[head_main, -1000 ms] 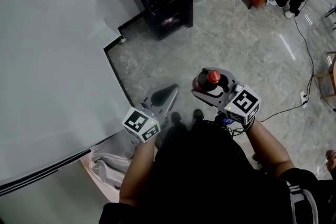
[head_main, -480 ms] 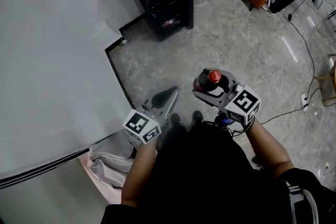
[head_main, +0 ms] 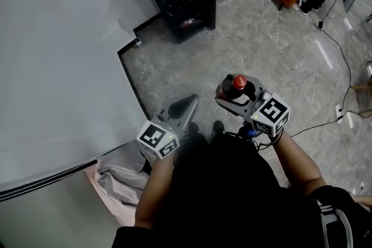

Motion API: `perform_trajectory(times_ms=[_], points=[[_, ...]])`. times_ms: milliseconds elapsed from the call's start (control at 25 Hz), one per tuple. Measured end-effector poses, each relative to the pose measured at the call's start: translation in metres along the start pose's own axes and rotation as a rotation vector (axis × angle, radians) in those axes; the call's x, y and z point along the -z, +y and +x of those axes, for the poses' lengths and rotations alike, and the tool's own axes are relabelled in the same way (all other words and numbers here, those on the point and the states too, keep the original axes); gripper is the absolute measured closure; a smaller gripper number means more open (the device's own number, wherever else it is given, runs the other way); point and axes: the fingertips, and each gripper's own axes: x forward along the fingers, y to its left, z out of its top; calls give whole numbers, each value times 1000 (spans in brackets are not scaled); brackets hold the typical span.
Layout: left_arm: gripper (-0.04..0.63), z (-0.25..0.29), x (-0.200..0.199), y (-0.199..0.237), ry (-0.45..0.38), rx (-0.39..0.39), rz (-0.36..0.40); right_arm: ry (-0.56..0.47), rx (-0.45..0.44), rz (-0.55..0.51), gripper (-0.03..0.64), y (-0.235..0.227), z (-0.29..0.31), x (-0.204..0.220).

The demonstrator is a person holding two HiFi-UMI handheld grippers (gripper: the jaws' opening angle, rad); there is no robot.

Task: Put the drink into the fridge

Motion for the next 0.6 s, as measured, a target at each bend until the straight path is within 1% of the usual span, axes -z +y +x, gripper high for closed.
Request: perform_trajectory(times_ms=[160,360,600], points=[[583,-5,8,11,-3,-7,-17,6,12,18,290,-3,5,8],[583,19,-10,22,14,-25,-34,21,24,51,290,-37,-3,-4],[583,25,-29,64,-10,-12,-16,22,40,39,290,-52,28,-18]])
